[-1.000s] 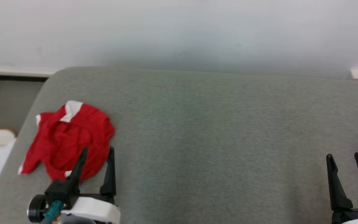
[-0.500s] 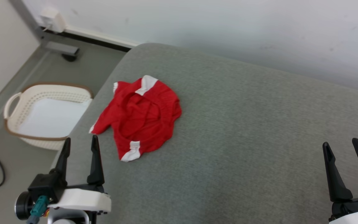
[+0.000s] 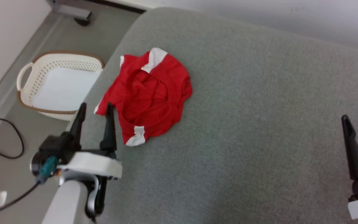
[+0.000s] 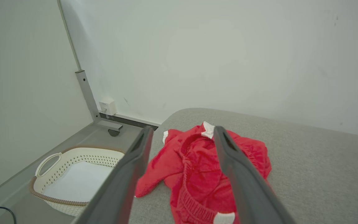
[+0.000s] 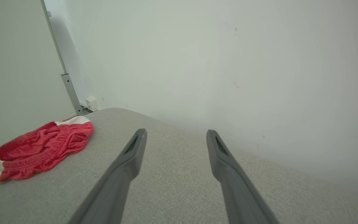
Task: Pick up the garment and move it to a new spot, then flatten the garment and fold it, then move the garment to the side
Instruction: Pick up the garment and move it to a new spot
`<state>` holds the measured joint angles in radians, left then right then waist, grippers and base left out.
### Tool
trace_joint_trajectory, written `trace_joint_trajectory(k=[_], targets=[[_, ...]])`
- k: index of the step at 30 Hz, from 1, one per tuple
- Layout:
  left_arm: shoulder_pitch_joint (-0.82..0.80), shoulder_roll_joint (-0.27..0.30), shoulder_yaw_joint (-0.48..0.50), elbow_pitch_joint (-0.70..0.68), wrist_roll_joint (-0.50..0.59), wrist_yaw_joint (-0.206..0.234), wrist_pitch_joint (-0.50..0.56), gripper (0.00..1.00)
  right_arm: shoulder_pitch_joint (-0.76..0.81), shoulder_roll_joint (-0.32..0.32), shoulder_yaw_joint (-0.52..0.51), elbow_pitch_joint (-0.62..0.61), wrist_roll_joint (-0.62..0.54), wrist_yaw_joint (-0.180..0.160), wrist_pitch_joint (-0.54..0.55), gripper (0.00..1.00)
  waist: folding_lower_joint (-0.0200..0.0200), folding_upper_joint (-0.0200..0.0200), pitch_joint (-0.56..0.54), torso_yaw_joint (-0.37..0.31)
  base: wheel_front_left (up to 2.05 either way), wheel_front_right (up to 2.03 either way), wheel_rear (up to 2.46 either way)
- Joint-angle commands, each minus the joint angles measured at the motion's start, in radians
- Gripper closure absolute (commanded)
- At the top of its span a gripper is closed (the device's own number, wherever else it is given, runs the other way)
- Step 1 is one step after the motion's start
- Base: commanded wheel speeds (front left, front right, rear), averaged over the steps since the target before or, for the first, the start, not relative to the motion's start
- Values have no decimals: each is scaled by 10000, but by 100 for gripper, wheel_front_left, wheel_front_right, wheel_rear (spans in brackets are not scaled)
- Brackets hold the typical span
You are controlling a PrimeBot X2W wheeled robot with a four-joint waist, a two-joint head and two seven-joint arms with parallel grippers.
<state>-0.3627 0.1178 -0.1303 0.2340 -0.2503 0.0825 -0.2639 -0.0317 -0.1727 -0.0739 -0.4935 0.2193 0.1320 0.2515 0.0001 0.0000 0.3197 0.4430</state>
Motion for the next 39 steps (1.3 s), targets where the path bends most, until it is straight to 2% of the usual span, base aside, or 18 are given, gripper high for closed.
trace_joint_trajectory(k=[1, 9, 13, 15, 16, 17, 18, 23, 27, 34, 39], targets=[[-447, -72, -34, 466, 69, -152, 0, 0, -202, -151, -113, -137, -71, -28, 96, 0, -1, 0, 891, -247, 0, 0, 0], [-2395, -316, -379, 3956, -234, -990, 42, 0, -528, -391, -342, -198, 104, -28, 160, 0, -1, 0, 1786, -624, 0, 0, 0], [-2988, -354, -320, 5619, -490, -991, 497, 0, -603, -373, -378, -48, 142, -28, 57, 0, -1, 0, 1795, -747, 0, 0, 0], [-3100, -361, -318, 5967, -548, -993, 663, 0, -623, -373, -379, 1, 166, -28, 9, 0, -1, 0, 1763, -778, 0, 0, 0], [-3188, -379, -331, 6188, -579, -1094, 707, 24, -639, -356, -393, 55, 177, -28, -3, 0, -1, 0, 1717, -803, 0, 0, 0], [-3255, -392, -356, 6365, -559, -1119, 686, 86, -645, -328, -419, 110, 181, -28, -64, 0, -1, 0, 1657, -820, 0, 0, 0], [-3300, -368, -374, 6544, -549, -1140, 682, 100, -637, -309, -423, 188, 185, -28, -98, 0, -1, 0, 1580, -843, 0, 0, 0], [-3330, -15, -302, 6587, -389, -1090, 137, 100, -512, -105, -363, 560, 228, -28, -432, 0, -1, 0, 995, -1023, 0, 0, 0], [-2982, 277, -85, 5918, -309, -901, -13, 100, -324, 108, -275, 813, 191, -28, -725, 0, -1, 0, 384, -1213, 0, 0, 0], [-1533, 551, 616, 2741, -89, -387, -4, 100, -34, 471, -61, 1126, 208, -28, -1090, 0, -1, 0, -599, -1711, 0, 0, 0], [-132, 623, 772, 343, 146, 49, 12, 100, 176, 718, 234, 1296, 258, -28, -1294, 0, -1, 0, -1260, -2346, 0, 0, 0]])
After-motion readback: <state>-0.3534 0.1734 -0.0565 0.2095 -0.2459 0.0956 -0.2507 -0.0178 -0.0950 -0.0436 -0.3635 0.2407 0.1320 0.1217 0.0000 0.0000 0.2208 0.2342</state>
